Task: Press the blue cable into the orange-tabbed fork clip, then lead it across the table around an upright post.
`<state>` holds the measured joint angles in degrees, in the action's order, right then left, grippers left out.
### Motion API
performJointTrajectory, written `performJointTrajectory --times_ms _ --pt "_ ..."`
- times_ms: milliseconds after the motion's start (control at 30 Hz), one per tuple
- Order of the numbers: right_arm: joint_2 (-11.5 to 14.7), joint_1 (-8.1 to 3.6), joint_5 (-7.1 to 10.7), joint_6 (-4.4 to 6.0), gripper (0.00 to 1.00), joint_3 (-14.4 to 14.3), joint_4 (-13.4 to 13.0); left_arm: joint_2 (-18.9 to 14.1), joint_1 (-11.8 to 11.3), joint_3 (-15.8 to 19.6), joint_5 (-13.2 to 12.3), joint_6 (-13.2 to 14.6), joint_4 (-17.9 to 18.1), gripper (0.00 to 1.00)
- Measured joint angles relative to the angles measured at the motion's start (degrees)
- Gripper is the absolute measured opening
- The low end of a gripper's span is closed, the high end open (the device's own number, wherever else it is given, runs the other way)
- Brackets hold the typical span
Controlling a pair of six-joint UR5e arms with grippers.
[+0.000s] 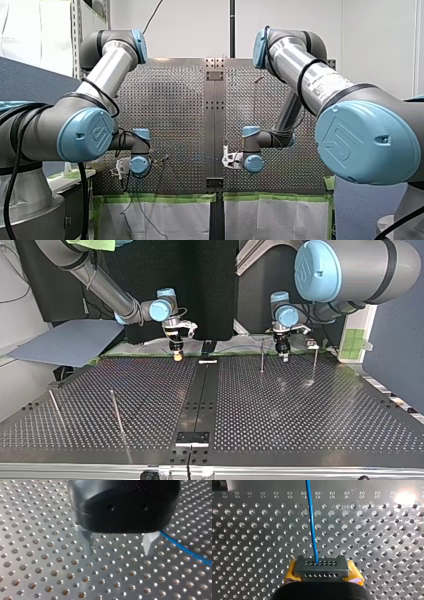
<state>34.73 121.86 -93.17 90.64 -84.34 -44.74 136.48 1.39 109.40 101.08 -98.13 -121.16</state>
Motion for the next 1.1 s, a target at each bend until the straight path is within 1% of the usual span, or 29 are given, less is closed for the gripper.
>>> performJointTrajectory --times_ms 133,267,467,700,867,967,1100 --pt "0.01 -0.08 0.0 0.05 0.01 -0.01 0.15 0.01 0.57 0.0 0.88 1.55 -1.97 1.0" --pt "-0.01 -0.14 0.03 0.07 0.01 -0.01 0.33 -0.07 1.04 0.17 -0.05 2.15 -3.9 1.0" --pt "-0.02 -0.36 0.08 0.02 0.01 -0.02 1.66 -1.36 0.93 2.18 -2.74 2.16 -6.85 1.0" --pt "-0.01 -0.51 0.09 0.07 0.01 -0.04 2.08 -5.07 0.39 5.6 -6.67 0.91 -10.78 1.0" --pt "-0.02 -0.53 0.22 0.08 0.01 -0.04 2.1 -7.61 0.25 7.98 -9.23 0.5 -13.23 1.0" --pt "-0.01 -0.53 0.46 0.12 0.01 -0.05 2.1 -9.22 0.36 9.61 -10.89 0.28 -13.71 1.0" --pt "-0.03 -0.52 0.98 0.22 0.01 -0.04 2.1 -11.04 0.74 11.77 -13.07 -0.17 -12.99 1.0"
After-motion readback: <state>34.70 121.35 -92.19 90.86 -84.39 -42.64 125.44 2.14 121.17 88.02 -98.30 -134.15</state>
